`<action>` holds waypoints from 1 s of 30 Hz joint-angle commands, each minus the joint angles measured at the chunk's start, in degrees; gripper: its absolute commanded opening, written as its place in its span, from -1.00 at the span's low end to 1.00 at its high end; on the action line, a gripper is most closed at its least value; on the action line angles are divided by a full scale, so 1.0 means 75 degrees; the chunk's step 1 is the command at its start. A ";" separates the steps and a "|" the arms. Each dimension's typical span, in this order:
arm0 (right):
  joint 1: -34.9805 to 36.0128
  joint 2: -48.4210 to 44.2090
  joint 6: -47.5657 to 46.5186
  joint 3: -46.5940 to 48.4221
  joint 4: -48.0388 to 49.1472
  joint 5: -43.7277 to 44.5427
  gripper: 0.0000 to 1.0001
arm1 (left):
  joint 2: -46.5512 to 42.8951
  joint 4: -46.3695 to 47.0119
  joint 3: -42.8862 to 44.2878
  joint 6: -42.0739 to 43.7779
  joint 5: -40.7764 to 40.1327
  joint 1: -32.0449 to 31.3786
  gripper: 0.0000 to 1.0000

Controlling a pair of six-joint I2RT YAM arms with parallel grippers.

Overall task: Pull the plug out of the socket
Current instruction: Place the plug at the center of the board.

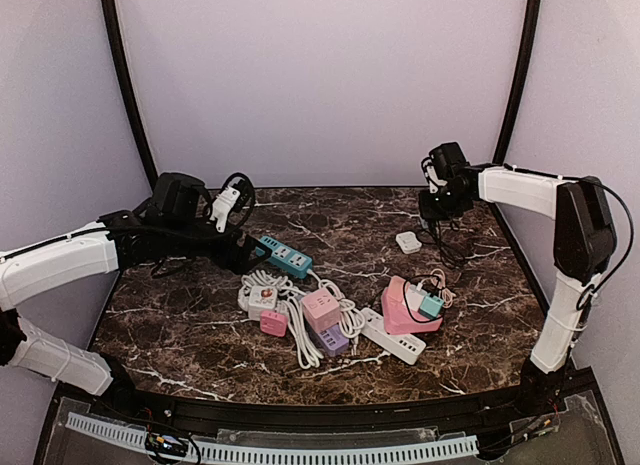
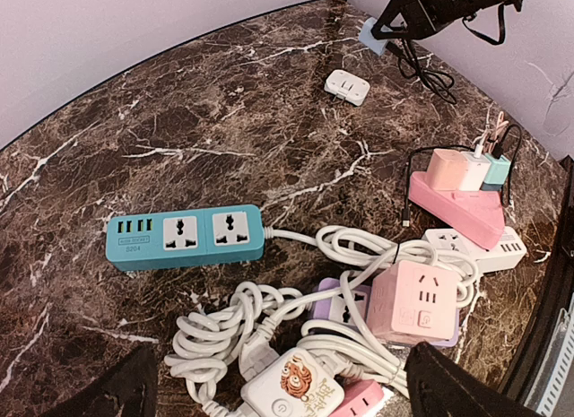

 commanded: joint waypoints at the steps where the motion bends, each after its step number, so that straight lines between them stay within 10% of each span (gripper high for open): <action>1: -0.0323 0.0455 -0.0230 -0.0078 0.0709 -0.0318 -1.00 | 0.0024 -0.0282 -0.0101 -0.0051 -0.0141 0.0040 0.92; 16: -0.0669 0.1543 -0.0709 0.0103 0.1116 -0.0740 -0.79 | 0.0417 -0.0277 -0.0033 -0.0070 -0.0030 0.0038 0.92; 25: -0.0670 0.1486 -0.0732 0.0033 0.1142 -0.0718 0.35 | 0.0461 -0.0223 -0.0052 -0.0109 0.0101 0.0036 0.92; 30: -0.0670 0.1246 -0.0759 -0.0073 0.1128 -0.0610 0.65 | 0.0417 -0.0211 -0.0095 -0.0123 0.0105 0.0036 0.92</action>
